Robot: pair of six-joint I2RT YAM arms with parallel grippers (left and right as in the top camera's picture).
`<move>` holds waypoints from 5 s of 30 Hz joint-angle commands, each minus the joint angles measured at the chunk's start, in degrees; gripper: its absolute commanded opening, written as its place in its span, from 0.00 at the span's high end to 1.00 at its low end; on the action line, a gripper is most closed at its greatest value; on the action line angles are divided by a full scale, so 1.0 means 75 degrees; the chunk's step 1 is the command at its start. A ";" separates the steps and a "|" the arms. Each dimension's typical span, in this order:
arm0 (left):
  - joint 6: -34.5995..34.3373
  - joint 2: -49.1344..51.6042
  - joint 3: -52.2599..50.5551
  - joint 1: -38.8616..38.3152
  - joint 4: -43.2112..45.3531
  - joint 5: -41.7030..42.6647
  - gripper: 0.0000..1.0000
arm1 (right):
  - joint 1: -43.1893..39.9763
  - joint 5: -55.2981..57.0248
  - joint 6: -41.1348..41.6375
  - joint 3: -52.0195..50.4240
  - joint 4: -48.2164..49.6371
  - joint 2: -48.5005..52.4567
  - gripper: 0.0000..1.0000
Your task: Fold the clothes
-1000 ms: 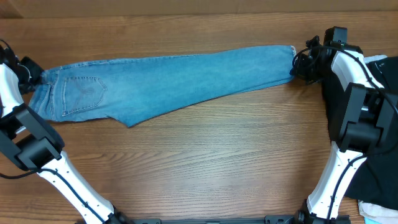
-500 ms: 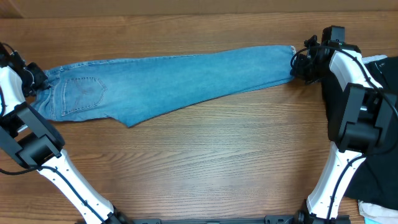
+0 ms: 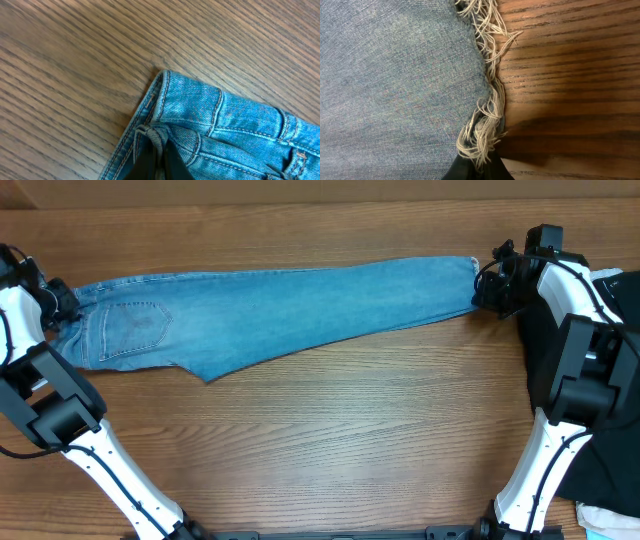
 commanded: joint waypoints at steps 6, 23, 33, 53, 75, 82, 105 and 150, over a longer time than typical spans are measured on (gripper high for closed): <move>0.0627 0.0758 -0.0379 0.0621 0.0102 -0.1390 0.96 | -0.1160 0.2725 -0.0169 -0.0184 -0.0015 0.0143 0.96; 0.1017 0.0699 0.0012 0.0536 -0.0157 -0.1137 0.45 | -0.1527 0.2174 0.0050 -0.0277 0.0201 0.0143 0.86; -0.0560 -0.0478 0.3156 -0.0554 -0.2643 -0.0076 0.35 | -0.0921 0.0469 -0.0230 0.1513 -0.0892 0.0140 0.23; -0.0845 -0.0560 0.0484 -0.1113 -0.3987 0.0769 0.96 | 0.0982 -0.1588 -0.0192 -0.0134 0.0058 0.0044 0.89; -0.0458 0.0682 0.1830 -0.4788 -0.3599 0.2830 0.96 | 0.5132 -0.2952 0.3086 0.0991 0.1749 0.0323 0.95; -0.0458 0.1207 0.1816 -0.4823 -0.3602 0.2792 0.96 | 0.5138 -0.2777 0.3445 0.0670 0.2436 0.1236 0.96; -0.1049 0.0592 0.5933 -0.4366 -0.4945 0.1562 0.74 | 0.4255 -0.3185 0.2949 0.2938 -0.1338 0.0326 0.75; -0.1102 0.0510 0.6003 -0.3328 -0.7175 0.0568 0.00 | -0.0629 -0.3529 0.0723 -0.0737 0.1064 -0.0627 0.96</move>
